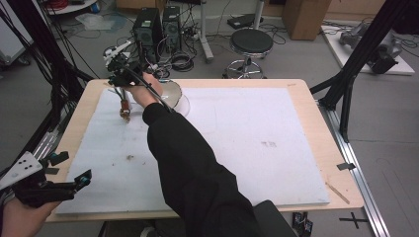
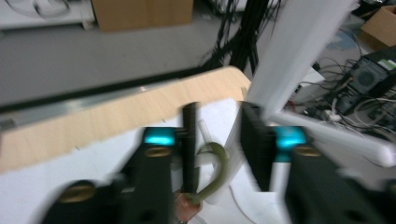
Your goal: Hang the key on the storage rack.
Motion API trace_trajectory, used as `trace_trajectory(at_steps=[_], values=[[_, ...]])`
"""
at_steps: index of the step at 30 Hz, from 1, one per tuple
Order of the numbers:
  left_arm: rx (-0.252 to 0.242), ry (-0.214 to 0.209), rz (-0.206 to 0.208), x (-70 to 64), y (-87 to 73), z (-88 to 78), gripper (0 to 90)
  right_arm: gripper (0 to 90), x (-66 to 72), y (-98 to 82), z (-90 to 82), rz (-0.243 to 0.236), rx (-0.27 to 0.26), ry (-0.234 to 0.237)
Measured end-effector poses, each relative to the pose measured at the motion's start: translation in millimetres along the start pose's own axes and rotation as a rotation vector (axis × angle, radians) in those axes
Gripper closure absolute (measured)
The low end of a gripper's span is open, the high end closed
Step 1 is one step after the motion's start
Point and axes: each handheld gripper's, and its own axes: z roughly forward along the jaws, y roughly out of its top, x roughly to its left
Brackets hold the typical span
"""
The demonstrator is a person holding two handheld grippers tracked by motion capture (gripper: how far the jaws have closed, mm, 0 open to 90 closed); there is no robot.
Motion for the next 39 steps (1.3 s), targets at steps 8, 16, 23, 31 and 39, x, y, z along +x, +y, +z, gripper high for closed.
trace_trajectory(at_steps=[8,16,23,31,39], values=[[-0.005,0.009,-0.003,3.3,3.8,4.2,1.7,18.1,-1.5,4.8,-43.4,0.018,-0.061,0.079],[-0.031,0.004,0.006,14.0,8.2,26.2,1.7,10.9,-14.1,-18.1,-118.6,0.013,-0.135,0.076],[-0.042,-0.034,0.009,21.2,19.8,48.3,1.7,10.9,-43.5,-60.6,-165.8,0.073,-0.156,0.038],[-0.062,-0.084,0.015,24.8,35.4,75.5,1.7,10.9,-75.6,-126.1,-237.4,0.147,-0.138,-0.016],[-0.051,-0.130,0.010,21.2,44.1,104.8,1.7,10.9,-84.1,-188.6,-304.7,0.184,-0.137,-0.059]])
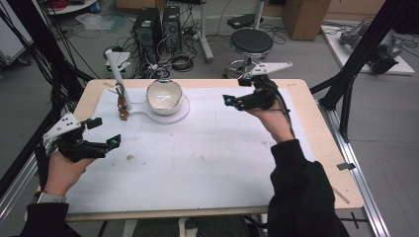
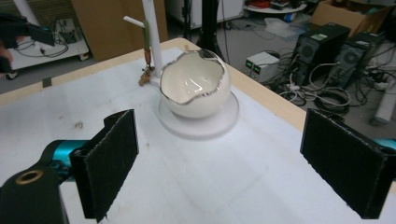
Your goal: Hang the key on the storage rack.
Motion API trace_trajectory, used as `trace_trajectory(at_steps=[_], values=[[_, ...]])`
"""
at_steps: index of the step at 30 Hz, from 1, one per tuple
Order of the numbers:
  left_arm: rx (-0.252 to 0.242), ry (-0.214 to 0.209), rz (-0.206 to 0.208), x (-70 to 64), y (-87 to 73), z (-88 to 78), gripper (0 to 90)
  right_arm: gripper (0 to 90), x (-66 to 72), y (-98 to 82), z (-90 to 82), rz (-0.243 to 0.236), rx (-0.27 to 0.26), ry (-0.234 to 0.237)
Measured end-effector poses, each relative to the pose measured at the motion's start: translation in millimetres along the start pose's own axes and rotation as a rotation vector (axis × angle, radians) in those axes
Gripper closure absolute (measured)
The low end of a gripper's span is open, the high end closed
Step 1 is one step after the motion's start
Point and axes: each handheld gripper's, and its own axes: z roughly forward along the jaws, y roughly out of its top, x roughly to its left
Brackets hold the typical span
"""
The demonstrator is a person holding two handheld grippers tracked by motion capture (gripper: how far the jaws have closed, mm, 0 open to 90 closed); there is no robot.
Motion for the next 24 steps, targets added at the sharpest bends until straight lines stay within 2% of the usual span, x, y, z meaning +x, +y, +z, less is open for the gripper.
trace_trajectory(at_steps=[1,2,3,5,7,8,9,12,14,15,16,17,19,20,24], values=[[0.000,-0.001,-0.004,-0.6,1.0,2.5,1.7,10.9,-1.8,-6.1,-9.3,0.001,-0.007,-0.004],[-0.001,-0.004,-0.002,-0.6,2.0,4.4,1.7,10.9,-3.9,-18.2,-27.7,0.018,-0.015,-0.016],[-0.004,-0.007,-0.004,-0.7,2.6,6.1,1.7,10.9,-3.9,-18.2,-27.7,0.018,-0.015,-0.016],[0.001,-0.012,-0.012,-0.8,4.6,9.5,1.7,10.9,-4.1,-31.4,-46.4,0.036,-0.028,-0.027],[0.002,-0.015,-0.012,-0.7,6.9,10.6,1.7,10.9,-3.9,-46.6,-64.2,0.054,-0.065,-0.048],[-0.008,-0.018,-0.010,-0.5,8.6,11.0,1.7,10.9,-4.2,-63.3,-81.2,0.061,-0.076,-0.097],[-0.013,-0.017,-0.011,-0.6,9.6,11.1,1.7,10.9,-4.2,-63.3,-81.2,0.061,-0.076,-0.097],[-0.020,-0.016,-0.013,0.1,12.8,10.2,1.7,10.9,-7.2,-80.2,-98.2,0.085,-0.081,-0.142],[-0.028,-0.015,-0.015,0.7,14.2,9.5,1.7,10.9,-13.8,-96.4,-113.3,0.124,-0.106,-0.179],[-0.027,-0.015,-0.014,1.5,14.7,9.0,1.7,10.9,-13.8,-96.4,-113.3,0.124,-0.106,-0.179],[-0.029,-0.014,-0.018,2.0,15.0,8.9,1.7,10.9,-18.6,-106.6,-120.8,0.152,-0.116,-0.201],[-0.029,-0.014,-0.020,2.3,15.2,9.0,1.7,10.9,-18.6,-106.6,-120.8,0.152,-0.116,-0.201],[-0.027,-0.012,-0.025,3.1,15.2,9.0,1.7,10.9,-22.9,-115.0,-125.6,0.147,-0.117,-0.247],[-0.025,-0.013,-0.027,3.3,15.2,9.0,1.7,10.9,-27.7,-120.7,-129.1,0.172,-0.107,-0.247],[-0.020,-0.008,-0.021,2.2,14.9,9.5,1.7,10.9,-30.2,-125.6,-133.5,0.193,-0.127,-0.256]])
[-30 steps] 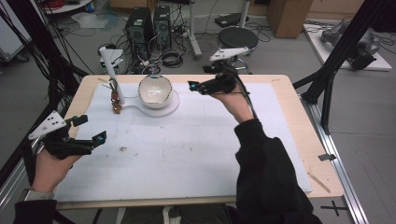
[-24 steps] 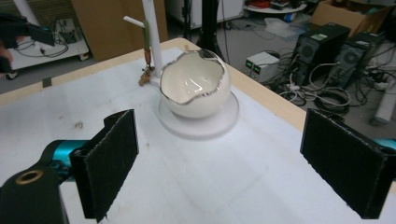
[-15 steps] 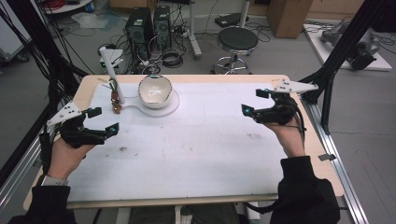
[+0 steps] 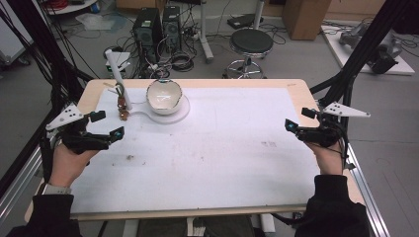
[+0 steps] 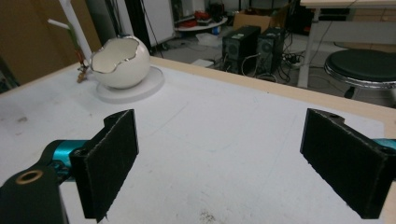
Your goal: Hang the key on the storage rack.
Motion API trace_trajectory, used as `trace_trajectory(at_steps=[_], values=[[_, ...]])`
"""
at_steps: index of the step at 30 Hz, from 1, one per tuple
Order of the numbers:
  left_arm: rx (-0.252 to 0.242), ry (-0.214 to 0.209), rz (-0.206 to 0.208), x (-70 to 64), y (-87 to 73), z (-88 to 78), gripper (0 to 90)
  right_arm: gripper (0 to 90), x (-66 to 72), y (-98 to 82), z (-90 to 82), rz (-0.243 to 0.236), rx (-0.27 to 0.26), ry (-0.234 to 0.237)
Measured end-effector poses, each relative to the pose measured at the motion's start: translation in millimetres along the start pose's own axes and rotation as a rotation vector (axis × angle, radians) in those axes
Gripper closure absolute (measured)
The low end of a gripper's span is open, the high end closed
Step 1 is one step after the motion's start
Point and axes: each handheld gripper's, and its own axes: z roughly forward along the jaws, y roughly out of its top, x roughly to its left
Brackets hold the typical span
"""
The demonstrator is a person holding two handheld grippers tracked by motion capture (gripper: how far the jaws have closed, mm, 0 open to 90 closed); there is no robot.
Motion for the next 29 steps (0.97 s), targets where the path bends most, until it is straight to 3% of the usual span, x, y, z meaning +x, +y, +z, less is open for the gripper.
trace_trajectory(at_steps=[10,29], values=[[-0.003,-0.003,0.005,-2.1,0.3,-0.1,1.7,10.9,-4.5,-12.4,-12.7,0.042,-0.012,-0.012],[0.019,0.000,0.014,-7.2,-1.9,1.5,1.7,10.9,-3.0,-12.9,-3.1,0.033,0.010,0.007]])
